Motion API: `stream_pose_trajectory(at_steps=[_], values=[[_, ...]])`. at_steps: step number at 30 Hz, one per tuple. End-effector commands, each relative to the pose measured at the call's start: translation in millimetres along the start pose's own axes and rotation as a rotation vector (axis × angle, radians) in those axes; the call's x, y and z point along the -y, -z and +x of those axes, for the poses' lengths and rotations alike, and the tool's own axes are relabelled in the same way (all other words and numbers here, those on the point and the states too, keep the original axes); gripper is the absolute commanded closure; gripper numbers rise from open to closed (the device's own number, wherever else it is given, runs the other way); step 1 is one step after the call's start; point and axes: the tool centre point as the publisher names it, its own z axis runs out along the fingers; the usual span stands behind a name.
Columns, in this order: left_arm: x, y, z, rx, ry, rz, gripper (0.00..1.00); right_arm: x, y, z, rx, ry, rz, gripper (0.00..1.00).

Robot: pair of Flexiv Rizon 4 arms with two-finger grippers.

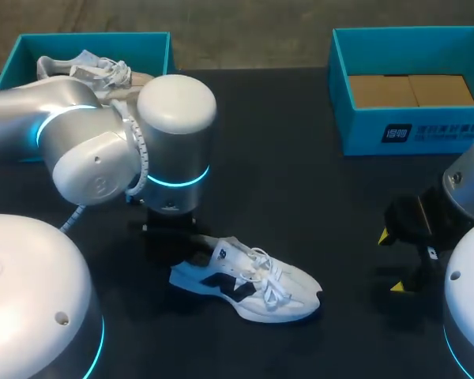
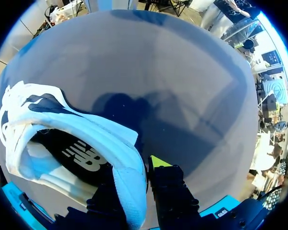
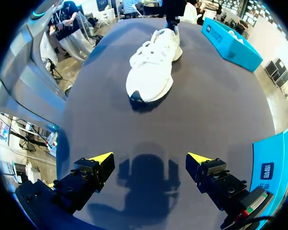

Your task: Take the shoe out of the shoebox, open the shoe tongue, remove and reinsert the insole, then place the shoe into the shoebox

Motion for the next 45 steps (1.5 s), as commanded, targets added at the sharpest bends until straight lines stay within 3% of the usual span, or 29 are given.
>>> stream_pose_trajectory(at_steps=[1, 16, 17, 19, 20, 32, 45], values=[[2, -2, 1.6, 0.004, -0.002, -0.008, 1.00, -0.7, 0, 2.0, 0.004, -0.001, 0.005, 0.00], [6, -4, 0.7, 0.001, 0.000, -0.021, 1.00, -0.7, 0, 2.0, 0.004, -0.001, 0.005, 0.00], [7, -4, 1.0, -0.004, 0.002, -0.031, 0.95, -0.7, 0, 2.0, 0.004, -0.001, 0.005, 0.00], [8, -3, 1.6, -0.003, 0.002, -0.031, 0.27, -0.7, 0, 2.0, 0.004, -0.001, 0.005, 0.00], [8, -2, 2.0, -0.001, 0.003, -0.030, 0.00, -0.7, 0, 2.0, 0.004, -0.001, 0.005, 0.00], [10, 24, 7.6, 0.063, -0.003, -0.033, 0.00, -0.7, 0, 2.0, 0.004, -0.001, 0.005, 0.00], [17, 92, 19.4, 0.155, 0.046, -0.012, 0.00, -0.7, 0, 2.0, 0.004, -0.001, 0.005, 0.00]])
